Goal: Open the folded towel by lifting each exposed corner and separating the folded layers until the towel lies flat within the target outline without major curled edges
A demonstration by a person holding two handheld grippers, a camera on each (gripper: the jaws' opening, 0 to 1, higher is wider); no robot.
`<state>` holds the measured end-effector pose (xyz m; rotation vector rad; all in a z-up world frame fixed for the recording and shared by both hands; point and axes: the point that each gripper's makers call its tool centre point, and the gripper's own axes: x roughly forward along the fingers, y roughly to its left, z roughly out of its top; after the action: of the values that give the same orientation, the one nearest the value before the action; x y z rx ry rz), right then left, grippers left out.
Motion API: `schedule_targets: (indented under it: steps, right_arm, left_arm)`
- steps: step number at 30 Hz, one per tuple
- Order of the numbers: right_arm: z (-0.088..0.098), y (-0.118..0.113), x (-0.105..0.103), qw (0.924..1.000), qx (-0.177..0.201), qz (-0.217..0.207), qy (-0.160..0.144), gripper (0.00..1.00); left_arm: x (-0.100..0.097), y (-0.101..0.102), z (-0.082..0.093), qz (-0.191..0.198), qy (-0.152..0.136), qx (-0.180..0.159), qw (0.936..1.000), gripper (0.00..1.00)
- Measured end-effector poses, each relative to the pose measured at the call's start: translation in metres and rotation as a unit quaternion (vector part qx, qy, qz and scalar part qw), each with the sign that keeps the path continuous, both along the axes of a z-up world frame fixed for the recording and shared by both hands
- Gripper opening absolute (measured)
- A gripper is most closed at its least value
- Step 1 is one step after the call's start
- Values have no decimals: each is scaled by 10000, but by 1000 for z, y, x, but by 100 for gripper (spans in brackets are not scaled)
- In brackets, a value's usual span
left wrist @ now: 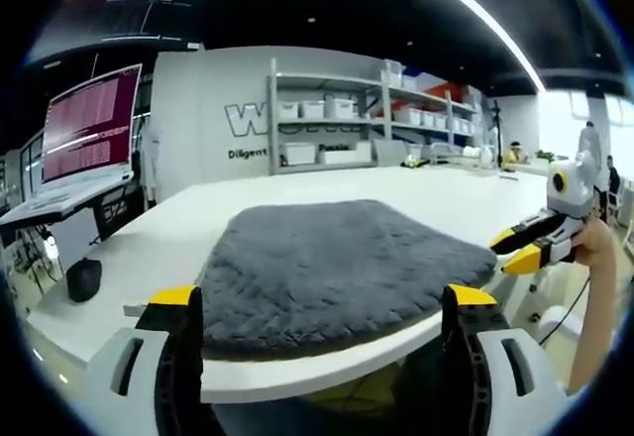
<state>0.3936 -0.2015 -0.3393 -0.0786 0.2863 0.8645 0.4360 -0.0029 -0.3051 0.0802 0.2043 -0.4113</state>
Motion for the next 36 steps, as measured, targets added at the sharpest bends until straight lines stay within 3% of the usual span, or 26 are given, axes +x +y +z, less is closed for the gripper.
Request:
schedule_targets:
  steps: [25,36]
  right_arm:
    - [-3,-2,1,9995,-204,93,-220,3]
    - [2,-3,2,9992,-172,45,-359,1]
  left_arm:
    - [-1,-2,-1,-41,10,1,10000,98]
    - [-1,-2,-1,-40,15,0,10000,98]
